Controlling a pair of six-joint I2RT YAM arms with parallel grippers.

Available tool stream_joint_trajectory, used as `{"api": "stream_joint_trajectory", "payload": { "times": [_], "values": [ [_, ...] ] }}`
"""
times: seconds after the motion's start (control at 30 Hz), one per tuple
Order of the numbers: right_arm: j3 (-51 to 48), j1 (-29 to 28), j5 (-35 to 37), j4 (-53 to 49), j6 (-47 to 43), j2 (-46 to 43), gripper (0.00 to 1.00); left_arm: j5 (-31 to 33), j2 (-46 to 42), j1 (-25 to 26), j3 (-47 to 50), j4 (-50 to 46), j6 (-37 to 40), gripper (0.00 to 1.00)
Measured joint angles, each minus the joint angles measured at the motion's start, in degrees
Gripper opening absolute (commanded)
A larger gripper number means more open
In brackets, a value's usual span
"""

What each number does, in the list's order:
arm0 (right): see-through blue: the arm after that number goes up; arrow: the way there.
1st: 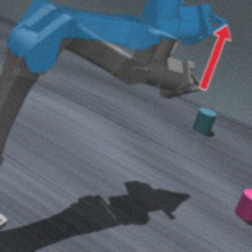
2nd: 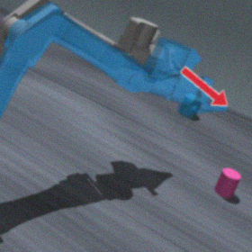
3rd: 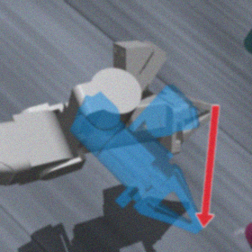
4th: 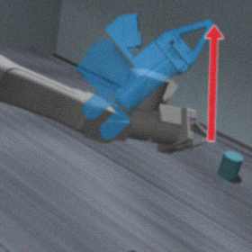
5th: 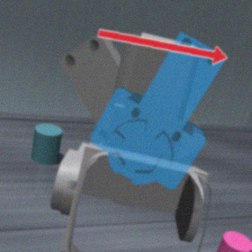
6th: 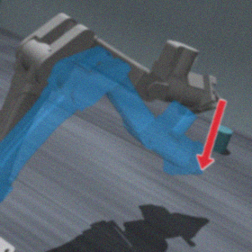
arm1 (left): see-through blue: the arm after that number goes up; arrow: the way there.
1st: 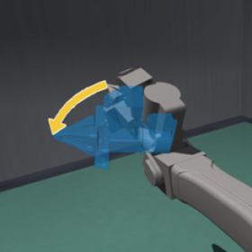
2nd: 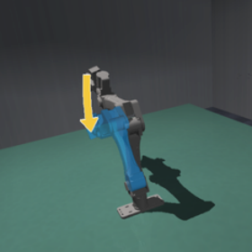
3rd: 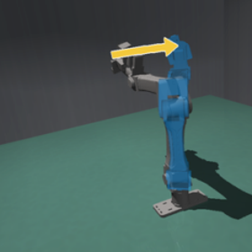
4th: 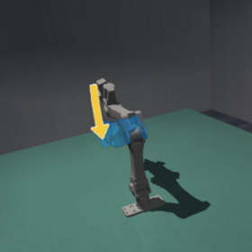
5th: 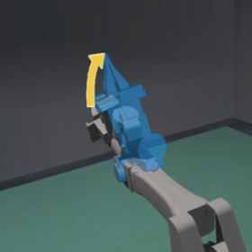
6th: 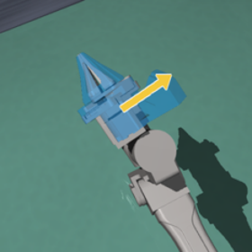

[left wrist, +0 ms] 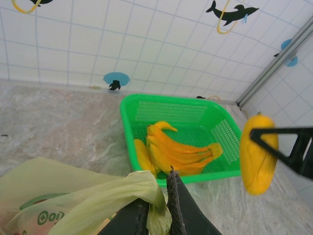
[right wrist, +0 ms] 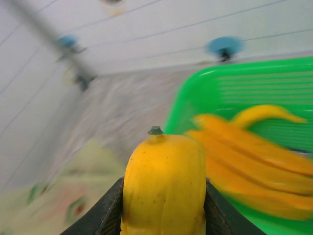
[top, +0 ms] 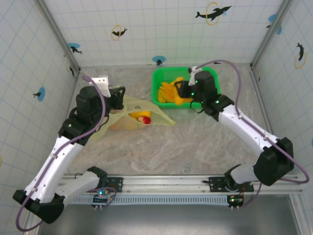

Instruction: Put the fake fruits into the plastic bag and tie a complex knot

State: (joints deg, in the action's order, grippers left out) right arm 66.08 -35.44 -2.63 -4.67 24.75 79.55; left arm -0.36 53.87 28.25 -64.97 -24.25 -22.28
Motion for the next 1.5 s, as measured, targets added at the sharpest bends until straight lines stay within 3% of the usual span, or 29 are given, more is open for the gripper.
{"api": "stream_joint_trajectory", "payload": {
  "times": [0.2, 0.3, 0.67, 1.1, 1.27, 1.33, 1.4, 1.5],
  "values": [
    [-5.9, -15.5, -9.8, 3.6, -14.1, 0.2, 0.38, 0.4, 0.0, 0.0, -0.5, -1.3, 0.0, 0.15],
    [-6.1, -19.4, -12.9, 3.0, -19.5, 2.1, 0.37, 0.7, -0.3, 0.0, -0.7, -1.5, 0.0, 0.14],
    [0.2, -16.7, -12.4, -9.0, -28.9, 17.5, 0.35, 0.8, -2.5, 0.0, -0.6, -2.5, 0.1, 0.15],
    [36.2, -15.0, -8.9, -22.1, -36.6, 38.8, 0.39, -2.1, -4.4, 0.0, 1.2, -2.3, 2.0, 0.15],
    [42.3, -16.1, -10.5, -21.9, -36.8, 43.9, 0.41, -2.0, -4.0, 0.0, 1.5, -2.2, 2.4, 0.15],
    [42.3, -17.1, -10.9, -20.5, -36.0, 44.8, 0.49, -1.6, -3.8, 0.0, 1.5, -2.2, 2.4, 0.15],
    [41.7, -18.3, -10.6, -17.7, -34.0, 45.3, 0.73, -1.0, -3.4, 0.0, 1.5, -2.2, 2.3, 0.15],
    [38.5, -19.7, -8.3, -11.3, -31.6, 45.0, 0.97, -0.4, -2.7, 0.0, 1.5, -2.3, 1.8, 0.15]
  ]
}}
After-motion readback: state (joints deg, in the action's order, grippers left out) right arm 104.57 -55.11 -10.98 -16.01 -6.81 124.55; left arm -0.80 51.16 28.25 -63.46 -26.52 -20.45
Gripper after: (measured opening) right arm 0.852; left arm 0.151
